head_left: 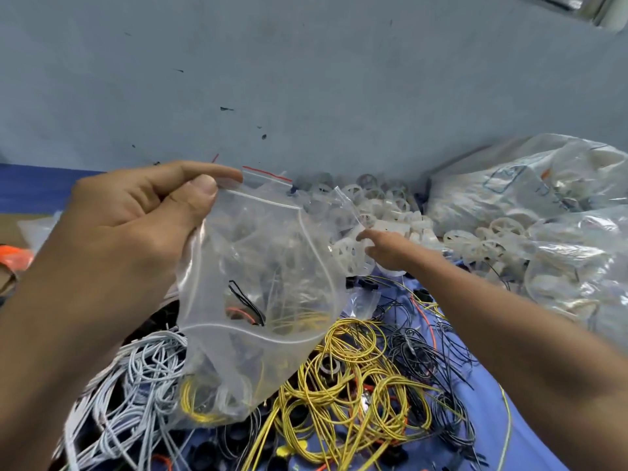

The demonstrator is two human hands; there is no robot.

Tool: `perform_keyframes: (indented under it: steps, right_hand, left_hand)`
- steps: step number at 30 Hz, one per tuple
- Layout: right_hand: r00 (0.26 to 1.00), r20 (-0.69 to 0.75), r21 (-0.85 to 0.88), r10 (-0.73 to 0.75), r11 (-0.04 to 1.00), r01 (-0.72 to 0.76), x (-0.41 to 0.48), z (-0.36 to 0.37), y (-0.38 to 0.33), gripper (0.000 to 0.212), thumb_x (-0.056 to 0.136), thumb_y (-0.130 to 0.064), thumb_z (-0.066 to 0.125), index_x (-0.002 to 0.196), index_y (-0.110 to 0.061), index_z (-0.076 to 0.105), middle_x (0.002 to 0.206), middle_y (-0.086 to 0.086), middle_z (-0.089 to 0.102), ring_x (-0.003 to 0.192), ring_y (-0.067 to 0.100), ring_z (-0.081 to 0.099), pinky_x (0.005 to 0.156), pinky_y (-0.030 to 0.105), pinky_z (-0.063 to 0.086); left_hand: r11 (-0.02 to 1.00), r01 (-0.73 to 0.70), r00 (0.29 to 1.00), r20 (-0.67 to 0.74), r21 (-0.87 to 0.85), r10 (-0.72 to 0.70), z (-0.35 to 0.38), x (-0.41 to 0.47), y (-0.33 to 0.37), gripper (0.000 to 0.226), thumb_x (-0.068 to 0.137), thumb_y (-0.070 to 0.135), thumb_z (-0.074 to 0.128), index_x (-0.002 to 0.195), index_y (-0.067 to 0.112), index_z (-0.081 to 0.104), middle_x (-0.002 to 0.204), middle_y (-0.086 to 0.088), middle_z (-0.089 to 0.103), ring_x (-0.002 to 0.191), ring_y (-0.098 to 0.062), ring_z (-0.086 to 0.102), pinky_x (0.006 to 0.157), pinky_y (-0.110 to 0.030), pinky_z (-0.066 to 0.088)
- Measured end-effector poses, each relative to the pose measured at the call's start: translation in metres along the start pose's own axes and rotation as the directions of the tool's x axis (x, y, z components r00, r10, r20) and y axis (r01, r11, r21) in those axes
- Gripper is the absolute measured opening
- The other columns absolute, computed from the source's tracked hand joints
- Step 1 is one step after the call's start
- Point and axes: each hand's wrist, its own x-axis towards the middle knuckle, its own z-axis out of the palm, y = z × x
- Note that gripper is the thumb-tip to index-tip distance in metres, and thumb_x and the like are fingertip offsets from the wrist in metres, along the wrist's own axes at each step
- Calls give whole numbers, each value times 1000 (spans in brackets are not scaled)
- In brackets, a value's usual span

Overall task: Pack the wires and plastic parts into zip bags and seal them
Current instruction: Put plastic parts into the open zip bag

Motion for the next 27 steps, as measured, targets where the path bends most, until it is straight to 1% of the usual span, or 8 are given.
perform_keyframes:
  steps: [5,7,9,11,18,20,23,27]
  right_hand:
    - [994,-105,11,31,999,-30,-7,-13,17,18,96,-23,58,112,-17,65,113,12,69,95,28,61,71,27,38]
    - [992,-116,-11,45,999,-46,-17,-28,23,16,94,-24,61,105,-14,68,107,13,71,97,30,63,72,28,41]
    - [988,-147,-20,54,998,-57,-31,-49,27,14,93,-26,63,101,-17,69,105,12,71,99,32,63,79,32,47]
    - [980,-195,-20,51,998,-56,-49,-75,28,12,94,-28,64,101,-19,69,105,11,71,96,31,63,79,32,48]
    - [905,-397,65,-151,979,192,-160,-180,-16,7,93,-31,64,99,-31,67,84,-5,71,78,17,64,68,28,43]
    - [851,-461,118,-253,933,341,-202,-202,-40,9,90,-36,65,98,-34,68,79,-10,70,68,1,59,68,24,45]
    - [749,-549,141,-370,843,519,-256,-225,-82,21,86,-37,64,105,-30,71,85,-11,70,68,-5,61,67,7,46]
    - [659,-554,86,-509,752,653,-294,-232,-129,18,91,-38,67,109,-38,70,93,-14,70,71,3,67,64,11,51]
  left_hand:
    - [1000,10,1000,0,-2,-10,-3,1,2,26,90,38,56,102,31,78,83,-10,75,73,-19,66,82,-53,56]
    - [1000,-8,1000,18,-11,9,-1,-1,3,24,91,37,56,100,33,78,72,-7,73,66,-13,64,74,-32,55]
    - [999,-36,999,22,6,36,2,-2,4,17,96,32,61,97,34,78,44,0,48,43,-5,41,51,-12,36]
    - [999,-30,999,24,19,29,5,-2,3,22,101,26,58,95,32,78,40,8,31,36,-2,25,39,-9,21]
    - [996,-29,998,52,81,25,4,-4,8,20,99,31,58,97,41,75,40,7,39,36,-10,31,41,-13,26]
    - [994,-20,998,62,107,14,6,-4,12,21,92,40,54,99,43,74,59,-16,64,50,-36,54,50,-30,44]
    - [994,-11,997,73,113,3,9,-6,16,24,90,44,50,100,45,72,91,-31,68,78,-47,65,72,-60,54]
    - [994,7,997,76,113,-16,12,-7,14,20,101,32,56,97,32,76,72,-25,66,58,-34,59,65,-41,55]
